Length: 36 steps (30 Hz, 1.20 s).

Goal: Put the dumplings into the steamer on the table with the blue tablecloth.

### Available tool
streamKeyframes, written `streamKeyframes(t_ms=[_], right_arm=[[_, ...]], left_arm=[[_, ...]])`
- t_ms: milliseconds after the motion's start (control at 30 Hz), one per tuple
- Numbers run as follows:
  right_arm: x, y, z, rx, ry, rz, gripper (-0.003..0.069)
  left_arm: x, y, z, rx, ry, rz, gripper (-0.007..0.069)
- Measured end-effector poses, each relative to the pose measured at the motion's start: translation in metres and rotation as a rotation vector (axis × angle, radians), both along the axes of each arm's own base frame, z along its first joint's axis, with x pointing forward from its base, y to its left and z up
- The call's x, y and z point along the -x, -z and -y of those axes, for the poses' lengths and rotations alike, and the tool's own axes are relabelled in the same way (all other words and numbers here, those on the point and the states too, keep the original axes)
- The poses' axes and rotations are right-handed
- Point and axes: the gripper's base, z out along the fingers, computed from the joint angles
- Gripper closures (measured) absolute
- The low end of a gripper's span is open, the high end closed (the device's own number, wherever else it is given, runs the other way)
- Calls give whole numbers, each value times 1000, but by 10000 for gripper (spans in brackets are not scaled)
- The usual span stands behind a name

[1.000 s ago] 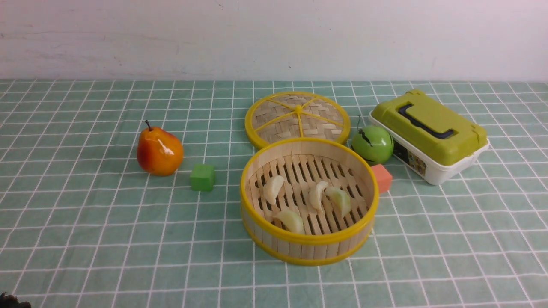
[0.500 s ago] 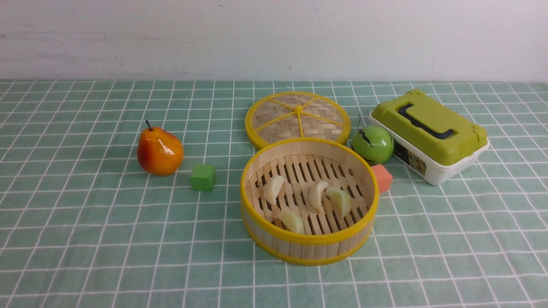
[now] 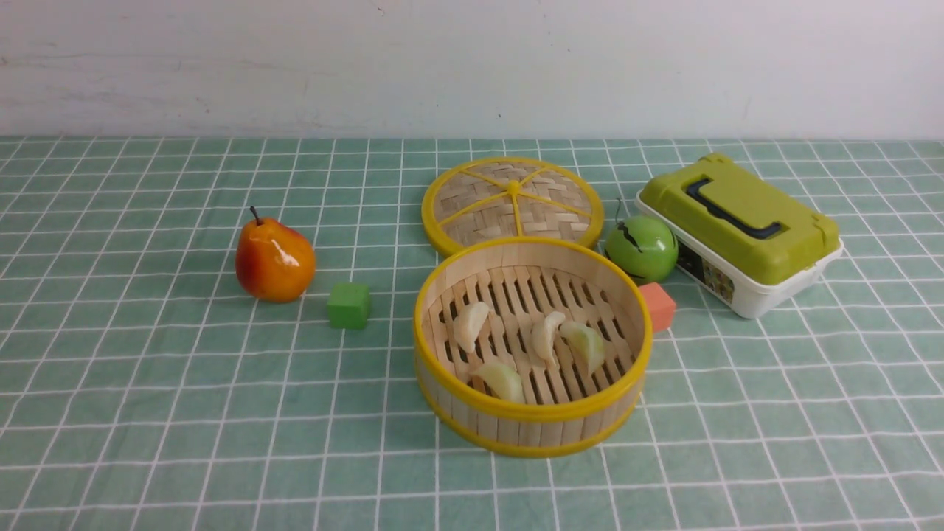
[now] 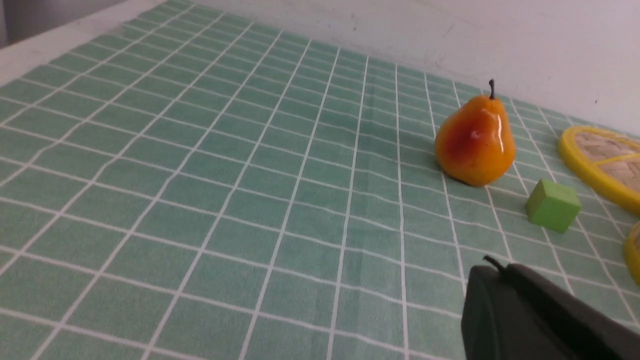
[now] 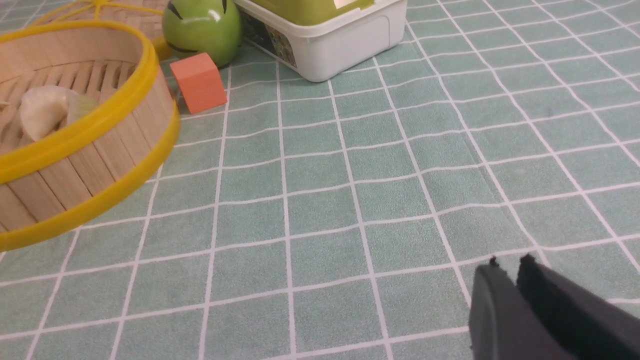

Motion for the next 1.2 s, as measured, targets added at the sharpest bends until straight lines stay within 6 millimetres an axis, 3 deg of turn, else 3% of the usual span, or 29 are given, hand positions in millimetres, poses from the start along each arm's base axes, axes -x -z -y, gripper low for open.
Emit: streamKeyframes(t_ms=[367,1200], right_arm=[[0,0,0,0,0,0,578],[0,0,0,0,0,-1,564]], left_arm=[[2,12,0,-65,12,-131,638],[2,12,4,-71,82,-136,638]])
